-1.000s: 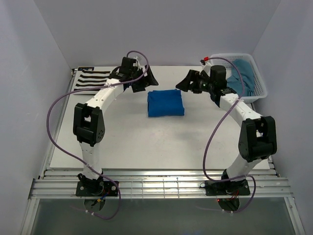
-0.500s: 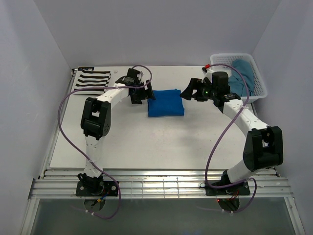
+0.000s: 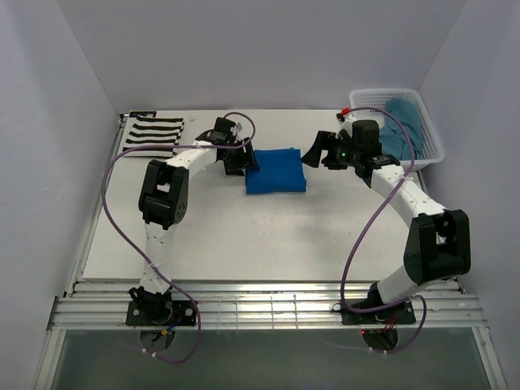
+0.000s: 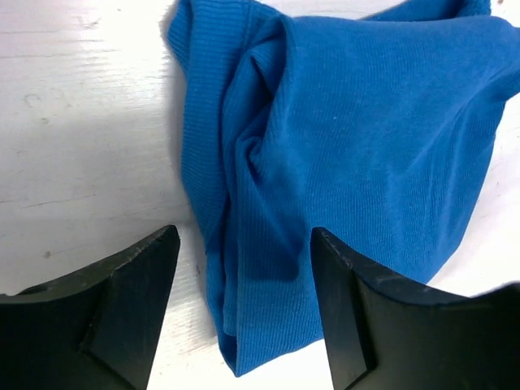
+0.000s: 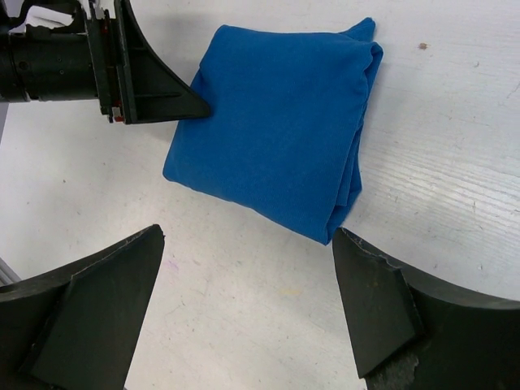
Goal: Fold and stack the tank tops
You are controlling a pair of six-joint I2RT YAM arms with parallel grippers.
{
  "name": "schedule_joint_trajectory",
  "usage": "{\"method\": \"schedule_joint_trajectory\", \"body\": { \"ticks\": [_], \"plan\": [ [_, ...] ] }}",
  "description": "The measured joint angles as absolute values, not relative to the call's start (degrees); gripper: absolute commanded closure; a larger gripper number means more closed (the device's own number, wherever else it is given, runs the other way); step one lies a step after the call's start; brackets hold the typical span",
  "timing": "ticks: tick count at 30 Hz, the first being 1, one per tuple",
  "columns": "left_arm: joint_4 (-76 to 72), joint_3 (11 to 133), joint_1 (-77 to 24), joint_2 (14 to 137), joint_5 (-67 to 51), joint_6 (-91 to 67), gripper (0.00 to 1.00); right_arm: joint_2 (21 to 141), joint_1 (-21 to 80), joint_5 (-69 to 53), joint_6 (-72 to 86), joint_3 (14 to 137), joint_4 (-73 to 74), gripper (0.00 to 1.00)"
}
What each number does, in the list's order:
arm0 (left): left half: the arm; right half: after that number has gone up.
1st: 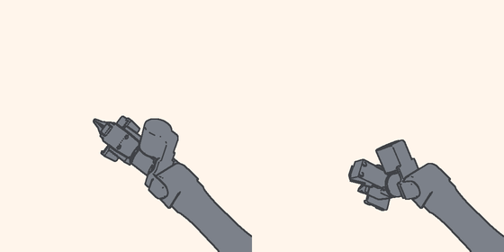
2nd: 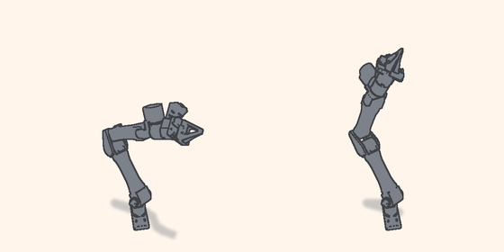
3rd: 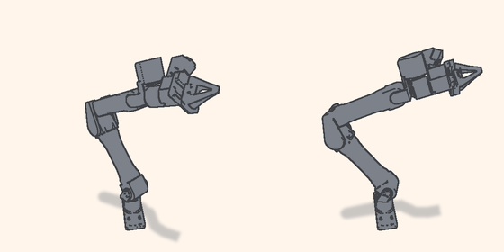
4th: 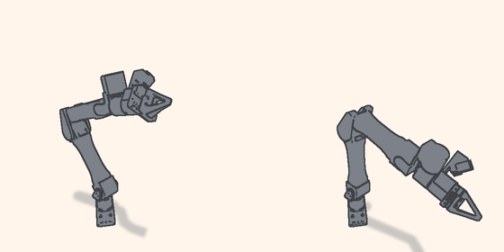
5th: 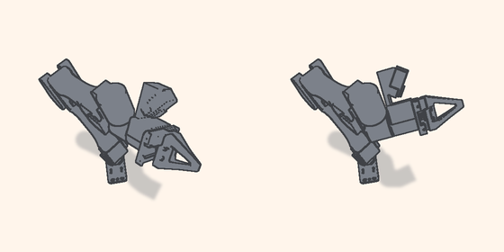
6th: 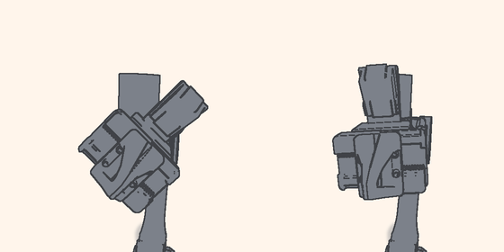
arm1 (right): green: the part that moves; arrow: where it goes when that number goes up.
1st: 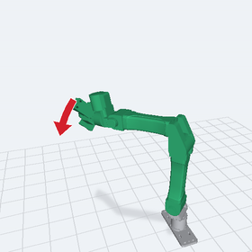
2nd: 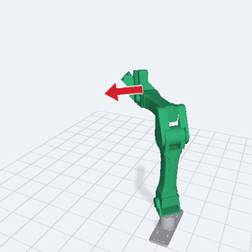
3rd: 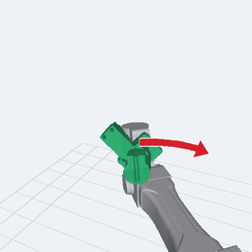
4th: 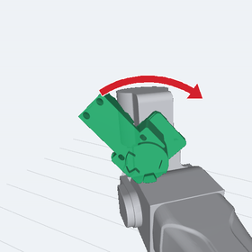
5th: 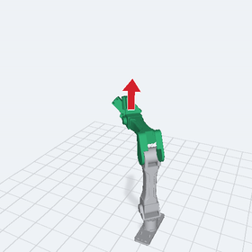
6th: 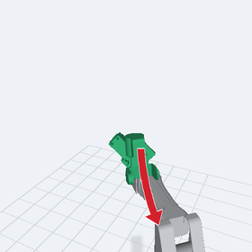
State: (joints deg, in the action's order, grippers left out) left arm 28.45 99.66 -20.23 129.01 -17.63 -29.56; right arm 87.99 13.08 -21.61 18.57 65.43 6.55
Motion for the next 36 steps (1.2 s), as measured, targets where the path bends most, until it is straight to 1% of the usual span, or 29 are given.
{"method": "schedule_joint_trajectory", "body": {
  "ticks": [3,10,11,13,14,15,17,18,20,27,31,36],
  "plan": [
    [27.18,98.87,-20.84,129.01,-18.04,-29.58,0.29,87.99,13.08,-21.12,18.57,65.43,6.55,0.1],
    [25.74,98.61,-22.85,129.62,-18.28,-29.85,0.41,87.99,13.08,-20.18,18.37,65.43,6.7,0.1],
    [25.5,98.59,-22.96,129.78,-18.48,-29.98,0.47,87.99,13.08,-19.99,18.33,65.43,6.74,0.1],
    [25.21,98.59,-23.11,130.02,-18.48,-30.39,0.55,87.99,13.08,-19.68,18.17,65.43,6.76,0.1],
    [25.17,98.56,-23.11,130.1,-18.48,-30.55,0.69,88.01,13.08,-19.57,18.13,65.43,6.76,0.1],
    [25.19,98.52,-23.09,130.26,-18.39,-30.81,0.75,88.01,13.08,-19.51,18.0,65.43,6.79,0.1],
    [24.97,98.45,-23.09,130.74,-18.44,-31.16,0.85,88.01,13.08,-19.4,17.87,65.43,6.79,0.1],
    [24.84,98.48,-23.05,130.78,-18.61,-31.35,0.92,88.01,13.08,-19.35,17.76,65.43,6.79,0.1],
    [24.84,98.52,-23.07,130.78,-18.55,-31.51,1.0,88.01,13.06,-19.2,17.65,65.43,6.81,0.1],
    [25.76,99.13,-23.4,130.58,-15.97,-29.32,1.0,87.94,12.91,-18.0,17.28,64.73,6.96,0.1],
    [26.48,99.04,-24.45,129.19,-10.28,-22.9,1.0,87.22,12.82,-16.38,16.69,62.0,7.22,0.1],
    [26.72,97.17,-24.23,126.39,0.45,-11.62,1.0,85.73,12.8,-13.67,15.68,60.07,7.73,0.1]
  ]
}}
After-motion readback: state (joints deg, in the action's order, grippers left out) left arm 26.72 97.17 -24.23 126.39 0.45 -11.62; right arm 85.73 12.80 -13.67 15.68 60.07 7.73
